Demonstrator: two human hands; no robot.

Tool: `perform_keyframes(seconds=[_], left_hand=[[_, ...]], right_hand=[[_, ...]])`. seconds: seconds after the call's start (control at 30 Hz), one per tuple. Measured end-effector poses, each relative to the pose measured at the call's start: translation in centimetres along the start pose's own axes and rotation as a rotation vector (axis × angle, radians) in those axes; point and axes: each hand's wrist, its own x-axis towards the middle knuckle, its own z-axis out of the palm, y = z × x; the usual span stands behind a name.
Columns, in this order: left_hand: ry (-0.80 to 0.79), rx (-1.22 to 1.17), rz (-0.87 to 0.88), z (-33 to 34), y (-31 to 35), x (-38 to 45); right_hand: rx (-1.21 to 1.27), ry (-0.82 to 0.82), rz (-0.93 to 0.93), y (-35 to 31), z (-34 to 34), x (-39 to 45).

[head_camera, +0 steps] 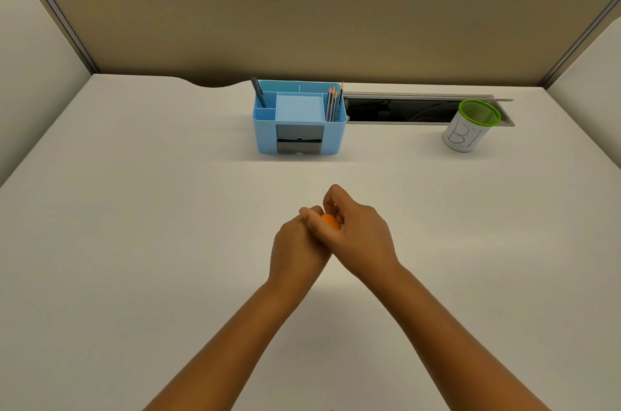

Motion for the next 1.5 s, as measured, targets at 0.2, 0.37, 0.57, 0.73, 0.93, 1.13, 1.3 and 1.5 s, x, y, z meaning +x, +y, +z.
perform_keyframes(seconds=[0.2,0.37,0.57,0.73,0.93,1.13,1.3,1.5], left_hand=[[0.019,-0.002,-0.022,0.1,1.3,-0.5],[-0.078,0.06,0.127,-0.8,2.3,-0.2],[-0.287,-0.008,0.129,-1.9,2.6,0.4],[-0.039,0.077,0.187,-1.7,3.2,-0.6],[0.305,0.214,0.303,-0.7,3.4,-1.2],[-0.401,-0.251,-0.036,-2.4,3.6,0.8],[-0.786,-0.58,-0.07,-5.9,2.1,1.5],[-0.776,-0.439,-0.04,-6.4,1.7,1.4]], right_hand=[[-0.014,0.083,-0.081,-0.3,-0.1,0.0],[0.151,0.164,-0.08,-0.5,-0.7,-0.3],[0.232,0.21,-0.16,-0.7,-1.2,-0.8],[0.281,0.249,-0.136,-0.8,-1.3,-0.8],[0.287,0.308,-0.056,-1.4,-1.3,-1.3],[0.326,0.062,-0.014,-1.1,-3.4,-0.3],[0.153,-0.346,-0.2,-0.5,-5.4,0.1],[0.066,-0.348,-0.206,-0.4,-4.6,-0.1]])
